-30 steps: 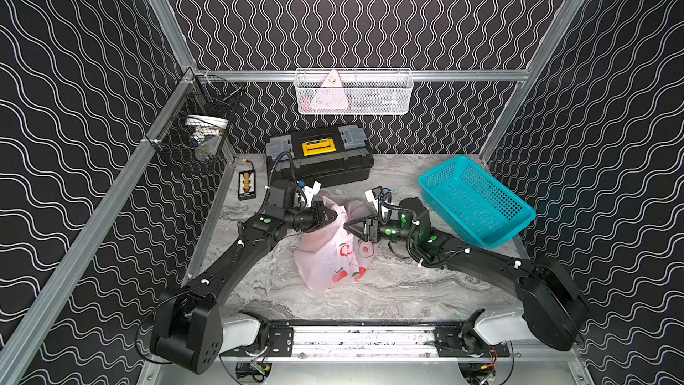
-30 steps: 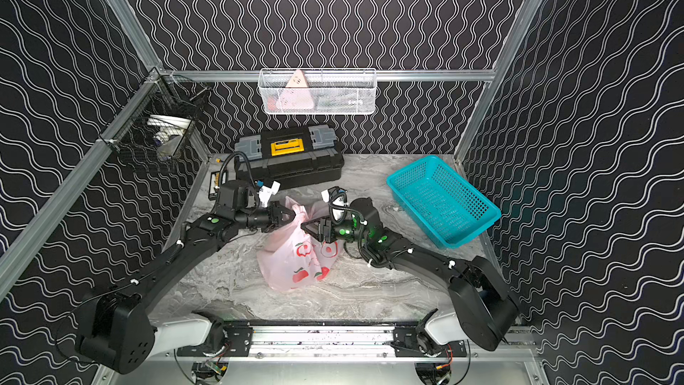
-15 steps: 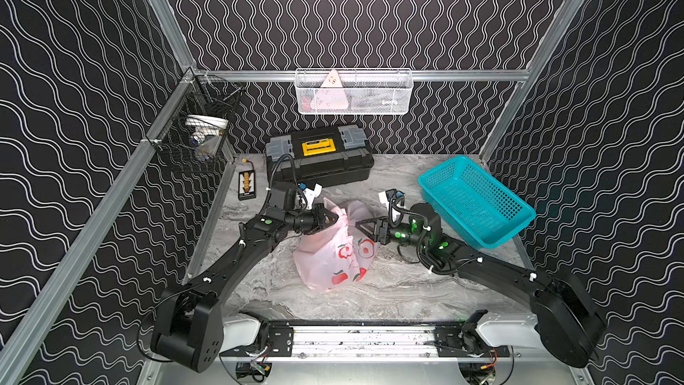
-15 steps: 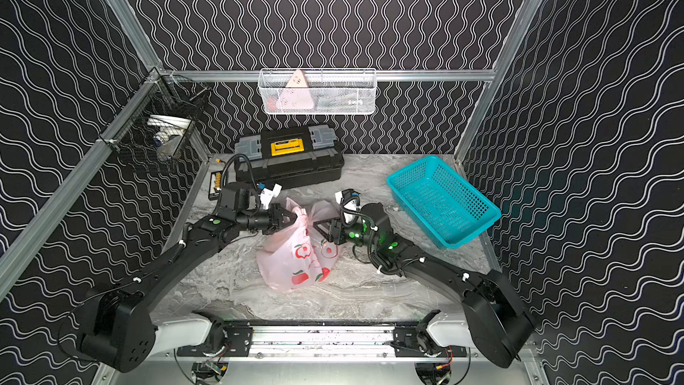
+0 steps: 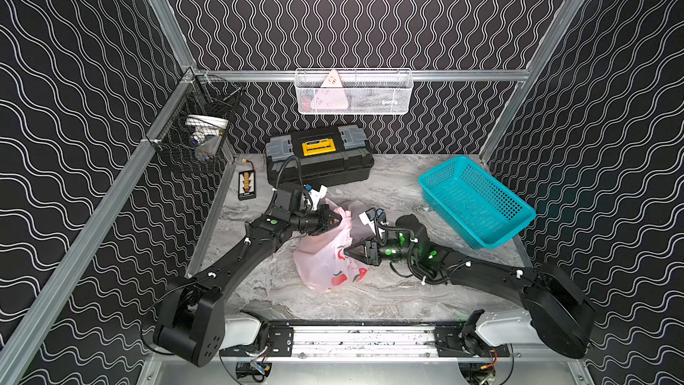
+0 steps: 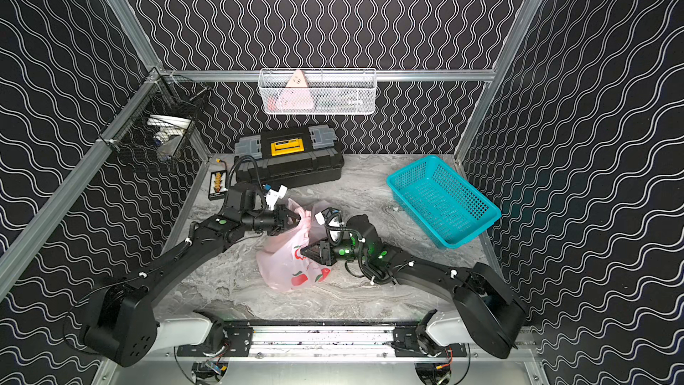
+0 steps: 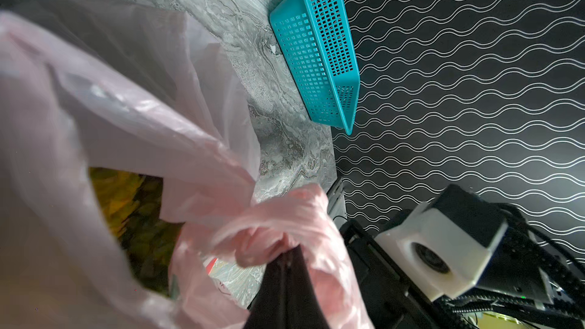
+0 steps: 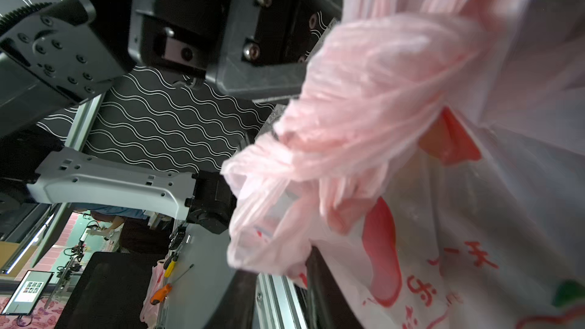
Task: Place the pineapple into a plastic bag & tie a knot
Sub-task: Tie the plastic bag at the center of the board.
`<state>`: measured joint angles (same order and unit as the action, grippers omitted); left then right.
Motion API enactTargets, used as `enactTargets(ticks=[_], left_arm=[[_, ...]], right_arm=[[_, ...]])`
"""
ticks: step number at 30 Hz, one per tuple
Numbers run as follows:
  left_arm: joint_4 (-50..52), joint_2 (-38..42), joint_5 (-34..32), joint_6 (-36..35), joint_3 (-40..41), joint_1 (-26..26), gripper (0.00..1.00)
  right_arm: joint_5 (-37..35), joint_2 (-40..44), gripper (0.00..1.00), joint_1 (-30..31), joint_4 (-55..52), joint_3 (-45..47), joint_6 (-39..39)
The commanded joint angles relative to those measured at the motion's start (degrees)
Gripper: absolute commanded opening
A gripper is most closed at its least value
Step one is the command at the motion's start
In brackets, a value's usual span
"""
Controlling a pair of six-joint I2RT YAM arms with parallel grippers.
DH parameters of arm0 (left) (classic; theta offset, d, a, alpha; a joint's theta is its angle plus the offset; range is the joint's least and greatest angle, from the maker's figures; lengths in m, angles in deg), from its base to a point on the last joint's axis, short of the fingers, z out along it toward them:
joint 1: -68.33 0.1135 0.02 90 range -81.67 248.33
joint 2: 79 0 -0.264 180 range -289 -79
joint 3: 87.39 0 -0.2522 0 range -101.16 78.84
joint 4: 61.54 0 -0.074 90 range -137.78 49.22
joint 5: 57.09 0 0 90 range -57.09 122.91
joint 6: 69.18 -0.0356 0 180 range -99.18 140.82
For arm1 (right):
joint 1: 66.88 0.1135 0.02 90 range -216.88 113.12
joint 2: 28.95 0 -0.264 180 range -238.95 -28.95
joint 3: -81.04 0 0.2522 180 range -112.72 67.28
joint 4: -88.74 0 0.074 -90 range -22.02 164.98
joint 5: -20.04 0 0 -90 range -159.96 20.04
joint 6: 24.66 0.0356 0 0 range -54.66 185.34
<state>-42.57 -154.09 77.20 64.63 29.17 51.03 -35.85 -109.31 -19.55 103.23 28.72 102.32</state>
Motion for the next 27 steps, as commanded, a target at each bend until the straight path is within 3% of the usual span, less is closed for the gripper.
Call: enactTargets(ticks=[1,9,16,21,27], left_arm=[[-1.3,0.2,-0.7,0.5,0.4,-0.6,0.00],[-1.5,0.4,-0.8,0.5,1.0,-1.1,0.00],[-1.2,-0.1,-0.8,0.1,0.4,-1.1,0.00],[-1.3,-0.3,-0.8,0.2,0.2,-1.1,0.00],[-1.3,-0.7,-0.8,0.3,-0.1,-1.1,0.00]], right_arm=[[-1.5,-3.0,0.30,0.5,6.5,-2.0,3.3],[1.7,-9.0,0.30,1.1,7.8,-8.3,4.6],[-1.6,0.9,0.41,-0.1,-1.8,-5.1,1.0],[-4.8,8.3,0.47,-5.1,-8.8,-1.3,-0.6],[-4.7,8.0,0.48,-10.3,-9.9,1.3,0.6]])
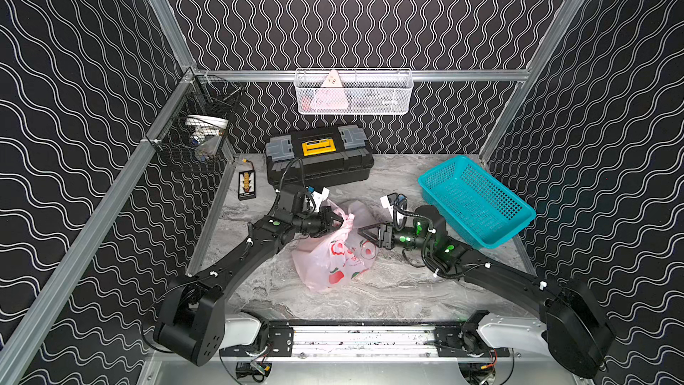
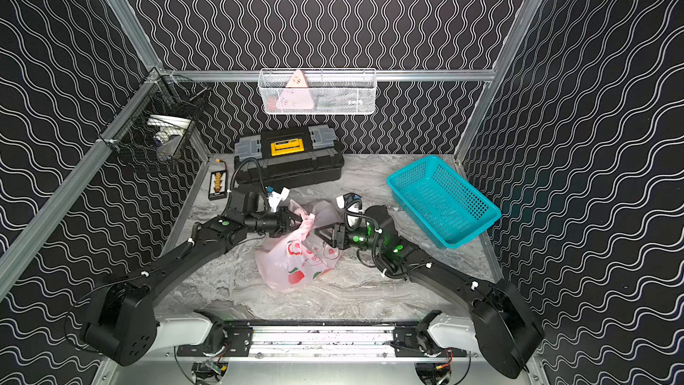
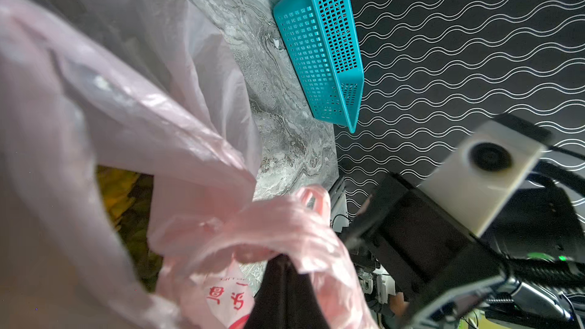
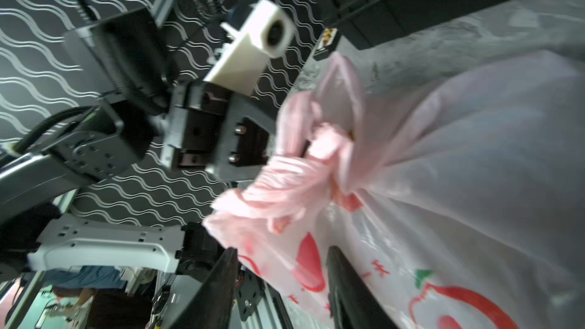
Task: Place the pineapple into a plastic bag & tie a knot
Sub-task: Tie the plastic bag at the center of the board.
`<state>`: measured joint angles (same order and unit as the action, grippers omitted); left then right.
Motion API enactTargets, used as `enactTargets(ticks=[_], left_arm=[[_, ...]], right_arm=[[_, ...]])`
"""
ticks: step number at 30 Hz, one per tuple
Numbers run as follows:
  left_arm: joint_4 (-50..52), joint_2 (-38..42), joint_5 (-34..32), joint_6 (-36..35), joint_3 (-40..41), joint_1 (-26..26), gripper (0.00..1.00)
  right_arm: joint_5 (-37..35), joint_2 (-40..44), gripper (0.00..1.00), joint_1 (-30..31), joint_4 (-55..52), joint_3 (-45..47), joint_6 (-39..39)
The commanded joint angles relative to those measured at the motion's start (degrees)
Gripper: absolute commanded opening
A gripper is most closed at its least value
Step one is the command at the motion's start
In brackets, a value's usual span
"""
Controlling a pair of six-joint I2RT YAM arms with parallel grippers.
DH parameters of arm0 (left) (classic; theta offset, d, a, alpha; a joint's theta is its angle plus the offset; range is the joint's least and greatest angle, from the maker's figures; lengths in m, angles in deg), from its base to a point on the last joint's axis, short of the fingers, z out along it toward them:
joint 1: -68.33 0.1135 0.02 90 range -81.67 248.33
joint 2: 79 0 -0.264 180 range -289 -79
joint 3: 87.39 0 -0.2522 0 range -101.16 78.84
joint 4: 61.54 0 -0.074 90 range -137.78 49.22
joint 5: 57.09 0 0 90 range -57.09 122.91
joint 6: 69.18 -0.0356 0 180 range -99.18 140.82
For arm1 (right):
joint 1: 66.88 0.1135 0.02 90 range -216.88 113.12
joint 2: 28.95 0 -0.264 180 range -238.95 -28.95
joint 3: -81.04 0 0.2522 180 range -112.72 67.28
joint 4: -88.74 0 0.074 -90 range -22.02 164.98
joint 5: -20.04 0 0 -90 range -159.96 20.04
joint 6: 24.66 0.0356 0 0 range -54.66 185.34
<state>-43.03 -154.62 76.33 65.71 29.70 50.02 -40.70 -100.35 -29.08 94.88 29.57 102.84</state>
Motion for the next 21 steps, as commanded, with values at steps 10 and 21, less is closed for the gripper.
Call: enactTargets(ticks=[10,21], left_arm=[[0.1,0.0,-0.2,-1.3,-0.6,-0.1,0.00],[-0.3,0.3,0.1,-1.2,-0.2,-0.1,0.00]], right_arm=[[7.9,-7.6,0.49,0.8,12.8,0.9,6.4],[6.4,-11.3,0.51,4.0,14.1,-1.7,6.9]])
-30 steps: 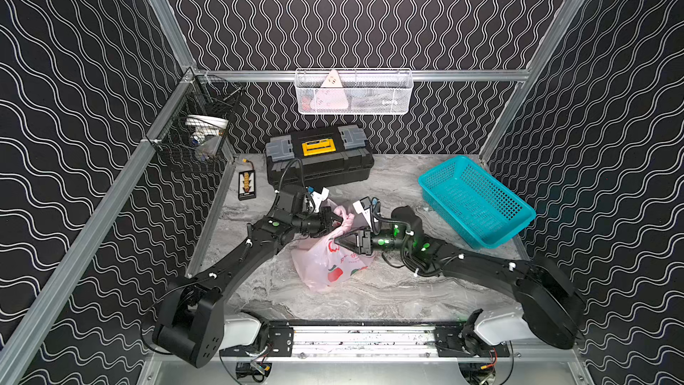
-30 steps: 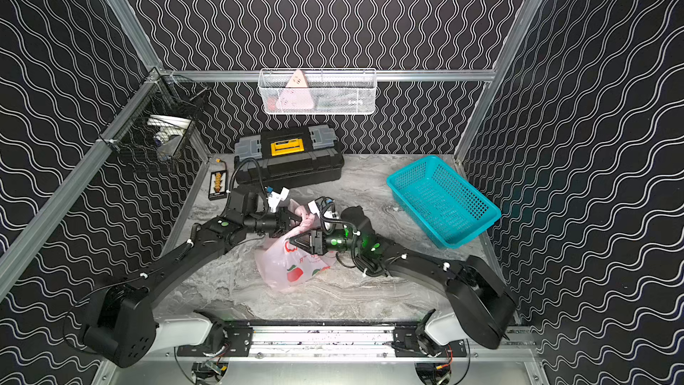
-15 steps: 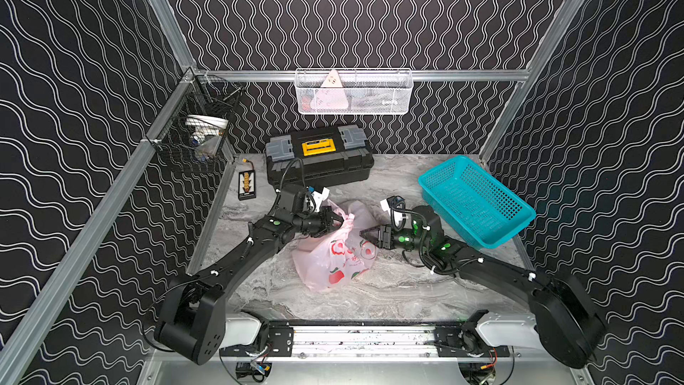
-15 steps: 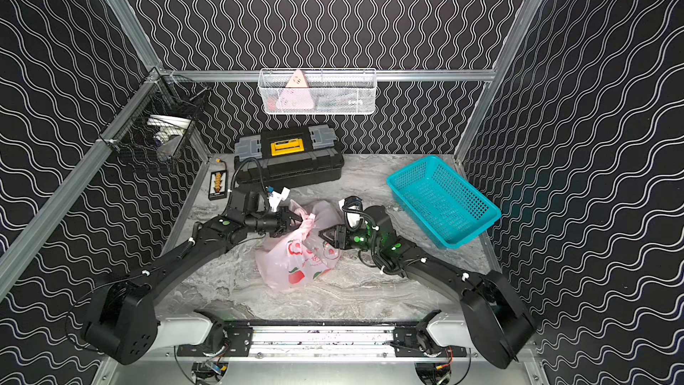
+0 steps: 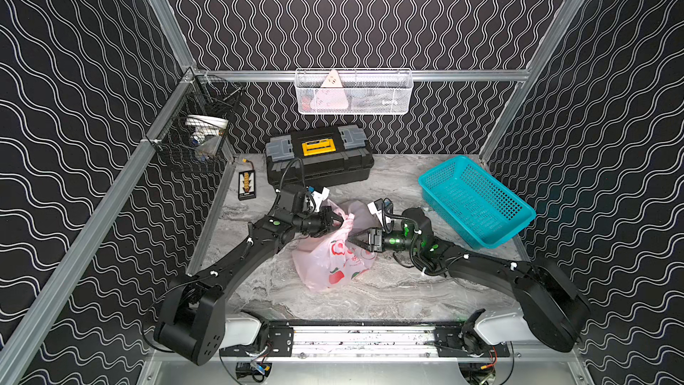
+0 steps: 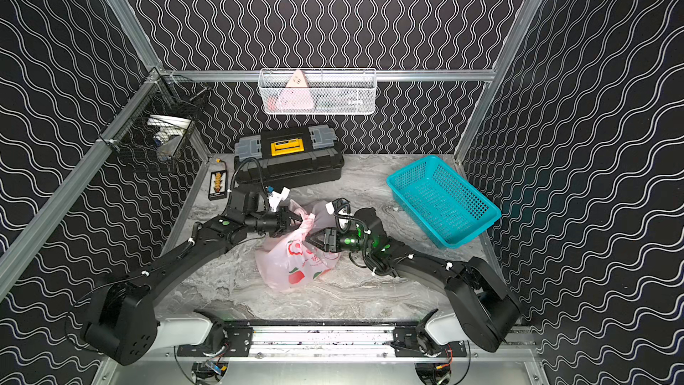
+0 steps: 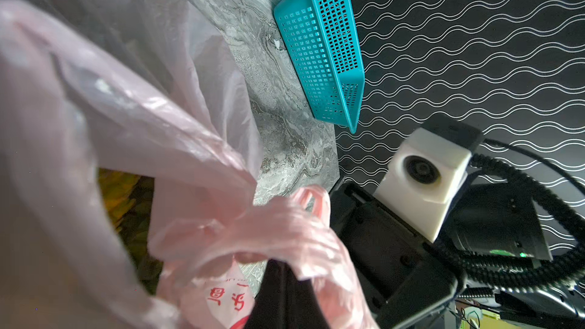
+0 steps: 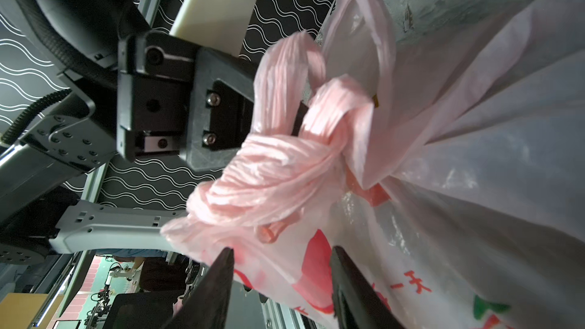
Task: Place the pineapple into a plastic bag & tie a knot
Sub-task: Tie the plastic bag at the center of the board.
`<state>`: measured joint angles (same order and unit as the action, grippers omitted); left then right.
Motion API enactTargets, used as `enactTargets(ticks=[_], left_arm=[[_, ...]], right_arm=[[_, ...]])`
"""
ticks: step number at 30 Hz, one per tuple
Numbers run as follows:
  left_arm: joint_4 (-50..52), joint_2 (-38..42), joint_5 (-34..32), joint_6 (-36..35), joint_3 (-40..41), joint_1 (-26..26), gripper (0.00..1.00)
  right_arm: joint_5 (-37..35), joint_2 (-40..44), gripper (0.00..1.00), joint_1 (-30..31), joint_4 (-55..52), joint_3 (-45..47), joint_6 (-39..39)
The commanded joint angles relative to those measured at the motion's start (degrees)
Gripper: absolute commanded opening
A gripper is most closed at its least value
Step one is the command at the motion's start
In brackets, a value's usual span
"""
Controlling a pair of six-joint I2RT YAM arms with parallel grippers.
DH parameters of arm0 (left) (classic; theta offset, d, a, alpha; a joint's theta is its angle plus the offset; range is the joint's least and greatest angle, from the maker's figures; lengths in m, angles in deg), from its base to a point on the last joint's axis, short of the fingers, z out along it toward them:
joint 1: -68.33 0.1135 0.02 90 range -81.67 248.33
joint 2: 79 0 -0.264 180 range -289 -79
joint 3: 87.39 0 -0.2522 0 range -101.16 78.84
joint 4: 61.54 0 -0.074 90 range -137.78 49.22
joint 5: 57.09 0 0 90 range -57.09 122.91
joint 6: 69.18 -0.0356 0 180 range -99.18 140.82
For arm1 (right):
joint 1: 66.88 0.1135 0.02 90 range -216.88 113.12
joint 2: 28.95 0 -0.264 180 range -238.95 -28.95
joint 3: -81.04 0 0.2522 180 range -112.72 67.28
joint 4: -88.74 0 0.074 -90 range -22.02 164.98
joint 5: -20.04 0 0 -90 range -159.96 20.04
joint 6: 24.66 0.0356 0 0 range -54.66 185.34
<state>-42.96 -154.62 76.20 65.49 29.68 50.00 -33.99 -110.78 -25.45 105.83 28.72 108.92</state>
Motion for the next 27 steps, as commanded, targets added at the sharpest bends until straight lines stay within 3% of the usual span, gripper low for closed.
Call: enactTargets(ticks=[1,11,21,24,27], left_arm=[[-0.3,0.3,0.2,-1.0,-0.2,0.0,0.00],[-0.2,0.7,0.2,-1.1,0.0,0.0,0.00],[3.2,1.5,-1.8,-3.3,-1.2,0.0,0.00],[11.9,2.1,-7.7,-9.3,-5.5,0.8,0.00],[19.5,2.3,-15.0,-14.9,-11.4,2.4,0.00]], right_arm=[[-0.4,-1.5,0.52,0.5,3.6,-1.2,1.0],[0.4,-6.4,0.51,1.2,8.9,-4.0,3.9],[2.3,-8.5,0.10,1.3,14.0,-2.6,7.2],[2.9,-5.8,0.00,1.3,8.3,-2.2,5.6],[3.1,-2.2,0.00,1.5,-4.2,-3.2,0.7]])
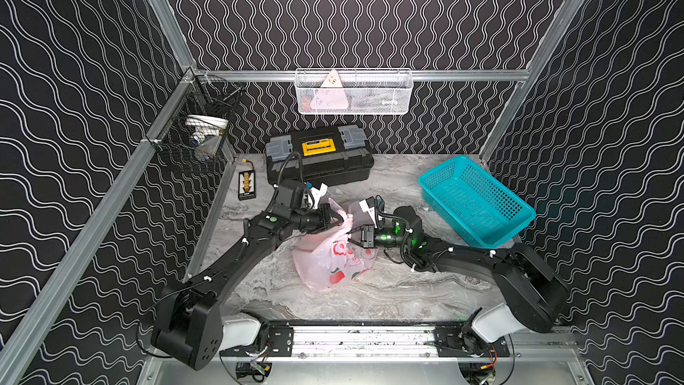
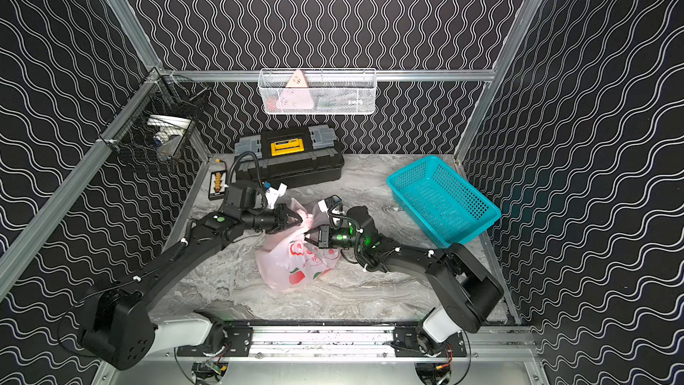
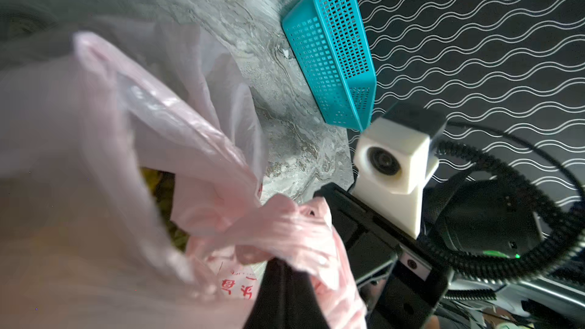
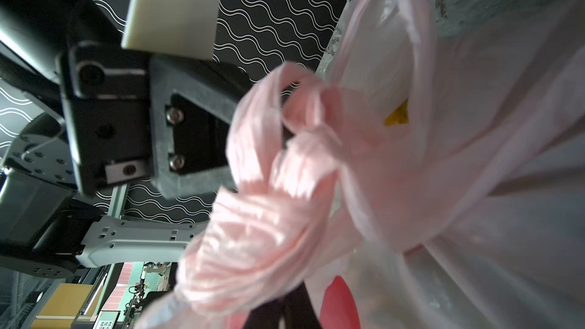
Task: Place the pineapple into a plastic bag & tie a knot
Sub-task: Tie the plastic bag at the center of the board.
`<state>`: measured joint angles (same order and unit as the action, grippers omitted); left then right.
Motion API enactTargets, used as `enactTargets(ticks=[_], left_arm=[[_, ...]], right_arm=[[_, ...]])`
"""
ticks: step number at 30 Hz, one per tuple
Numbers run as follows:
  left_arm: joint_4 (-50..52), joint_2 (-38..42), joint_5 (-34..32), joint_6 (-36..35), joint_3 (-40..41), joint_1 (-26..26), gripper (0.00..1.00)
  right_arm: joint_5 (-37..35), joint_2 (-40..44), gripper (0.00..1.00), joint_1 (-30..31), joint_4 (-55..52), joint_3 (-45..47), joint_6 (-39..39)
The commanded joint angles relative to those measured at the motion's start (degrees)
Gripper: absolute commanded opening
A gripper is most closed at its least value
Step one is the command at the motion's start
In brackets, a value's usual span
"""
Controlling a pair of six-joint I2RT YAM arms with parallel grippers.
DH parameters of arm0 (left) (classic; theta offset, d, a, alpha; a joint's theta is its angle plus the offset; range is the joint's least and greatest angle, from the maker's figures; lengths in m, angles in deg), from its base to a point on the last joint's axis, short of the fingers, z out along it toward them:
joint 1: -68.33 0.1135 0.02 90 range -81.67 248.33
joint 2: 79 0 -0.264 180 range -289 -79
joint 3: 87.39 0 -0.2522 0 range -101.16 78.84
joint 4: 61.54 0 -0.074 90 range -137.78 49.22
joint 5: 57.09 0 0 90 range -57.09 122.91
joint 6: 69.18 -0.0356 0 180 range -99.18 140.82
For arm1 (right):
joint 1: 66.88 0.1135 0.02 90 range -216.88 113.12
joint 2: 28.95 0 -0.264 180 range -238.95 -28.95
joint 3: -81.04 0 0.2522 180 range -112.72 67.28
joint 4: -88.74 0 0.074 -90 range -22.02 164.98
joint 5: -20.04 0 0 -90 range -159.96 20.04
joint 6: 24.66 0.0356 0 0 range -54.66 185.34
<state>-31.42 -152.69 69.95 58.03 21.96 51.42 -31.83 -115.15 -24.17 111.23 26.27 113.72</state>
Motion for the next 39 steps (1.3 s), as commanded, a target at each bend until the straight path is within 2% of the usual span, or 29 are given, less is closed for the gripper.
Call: enactTargets(ticks=[1,4,9,17,21,27,34,39], left_arm=[[10.4,0.2,-11.7,-9.7,-6.0,1.3,0.00],[14.8,-1.0,-18.2,-13.9,-11.5,1.5,0.00],[18.5,-2.9,-24.7,-18.2,-16.2,2.0,0.00],[18.1,-2.0,-31.9,-21.3,-17.0,5.3,0.00],[16.3,-3.9,-36.3,-22.6,-17.5,6.2,0.00],[12.7,-5.7,-32.0,-20.7,-14.4,7.1,0.00],[14.3,-6.1,-35.3,-22.9,-15.9,9.9,0.00],[12.4,-7.7,-33.9,-22.6,-17.0,13.0,0.00]], right_arm=[[0.9,3.1,0.00,0.3,-14.0,-1.4,-5.9],[0.3,5.2,0.00,0.5,-23.8,-2.4,-10.1],[-1.4,7.0,0.00,0.8,-32.0,-2.8,-13.7],[-6.1,7.7,0.00,0.7,-37.5,-1.1,-15.9],[-9.9,7.8,0.00,0.8,-44.4,0.0,-17.4],[-10.1,9.9,0.00,0.7,-45.3,1.6,-17.0],[-13.8,5.8,0.00,0.7,-51.2,-0.8,-20.1],[-16.4,8.8,0.00,0.7,-53.9,0.0,-20.0]])
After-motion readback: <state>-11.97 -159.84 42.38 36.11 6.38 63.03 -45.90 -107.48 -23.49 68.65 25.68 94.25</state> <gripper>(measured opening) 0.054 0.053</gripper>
